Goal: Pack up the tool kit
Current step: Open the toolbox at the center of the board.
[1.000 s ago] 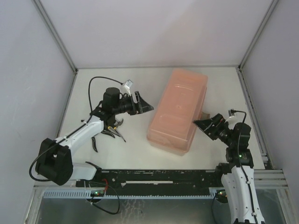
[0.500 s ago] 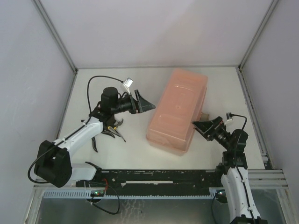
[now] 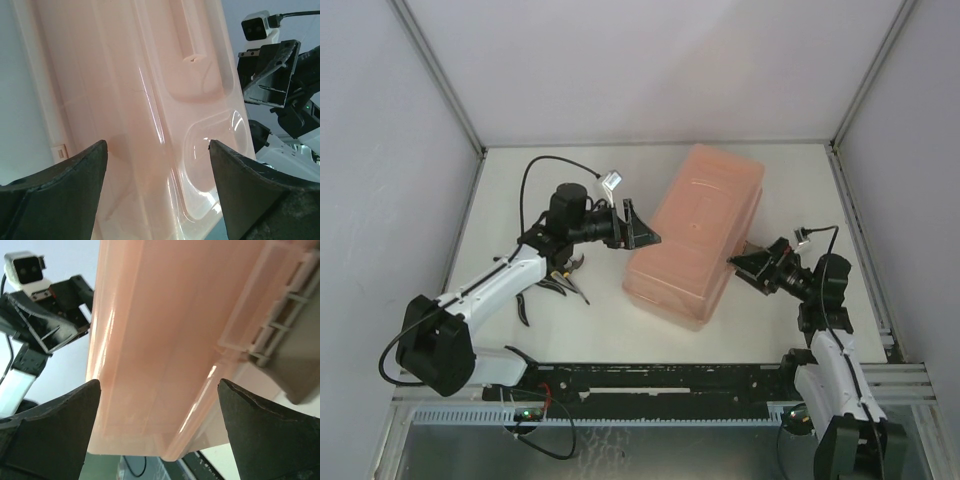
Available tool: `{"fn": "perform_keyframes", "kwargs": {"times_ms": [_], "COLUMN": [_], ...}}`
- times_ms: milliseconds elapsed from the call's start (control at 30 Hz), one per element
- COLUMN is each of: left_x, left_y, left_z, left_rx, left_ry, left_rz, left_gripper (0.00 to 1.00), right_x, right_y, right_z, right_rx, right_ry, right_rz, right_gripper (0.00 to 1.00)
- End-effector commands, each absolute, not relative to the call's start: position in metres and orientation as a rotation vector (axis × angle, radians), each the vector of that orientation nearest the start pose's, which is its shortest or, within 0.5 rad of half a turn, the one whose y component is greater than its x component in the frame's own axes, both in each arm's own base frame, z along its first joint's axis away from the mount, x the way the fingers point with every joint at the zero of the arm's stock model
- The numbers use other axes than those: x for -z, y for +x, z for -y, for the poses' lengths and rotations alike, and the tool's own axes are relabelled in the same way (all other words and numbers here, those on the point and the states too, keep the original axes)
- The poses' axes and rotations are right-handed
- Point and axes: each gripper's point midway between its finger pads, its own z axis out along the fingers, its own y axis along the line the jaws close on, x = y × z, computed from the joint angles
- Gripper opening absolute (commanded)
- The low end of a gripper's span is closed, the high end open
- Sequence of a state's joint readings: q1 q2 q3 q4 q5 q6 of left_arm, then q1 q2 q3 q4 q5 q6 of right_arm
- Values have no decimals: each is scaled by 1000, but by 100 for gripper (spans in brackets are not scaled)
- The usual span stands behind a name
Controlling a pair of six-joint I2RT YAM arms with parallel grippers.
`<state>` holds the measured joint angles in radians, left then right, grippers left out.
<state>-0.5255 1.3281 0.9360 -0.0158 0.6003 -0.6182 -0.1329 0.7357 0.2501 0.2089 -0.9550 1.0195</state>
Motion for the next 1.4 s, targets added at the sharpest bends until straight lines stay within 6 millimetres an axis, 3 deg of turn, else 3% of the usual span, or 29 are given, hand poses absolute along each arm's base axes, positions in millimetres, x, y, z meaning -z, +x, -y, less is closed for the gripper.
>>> {"fn": "perform_keyframes", "kwargs": {"times_ms": [0, 133, 367, 767, 900, 1367], "left_x": [-239, -239, -238, -240, -239, -238], "left_y": [268, 266, 262, 258, 256, 252], "left_z": [301, 303, 308, 314, 315, 319], "left_rx": [1295, 1304, 1319, 1339, 1343, 1352], "left_ry": [423, 437, 460, 475, 480, 496], "left_rz": [-2080, -2080, -2088, -2088, -2093, -2092], "left_gripper": [85, 86, 85, 85, 84, 81], "right_x": [-142, -133, -152, -172, -190, -216], "right_y": [219, 214, 204, 206, 203, 194], "right_z": [-121, -120, -132, -152, -154, -166], "right_rx": [-1373, -1399, -1562, -1673, -1726, -1767], "right_ry": [489, 524, 440, 338, 274, 181], "right_rz": [-1996, -1966, -1843, -1790, -1730, -1670], "right_gripper": [100, 100, 100, 100, 100, 100]}}
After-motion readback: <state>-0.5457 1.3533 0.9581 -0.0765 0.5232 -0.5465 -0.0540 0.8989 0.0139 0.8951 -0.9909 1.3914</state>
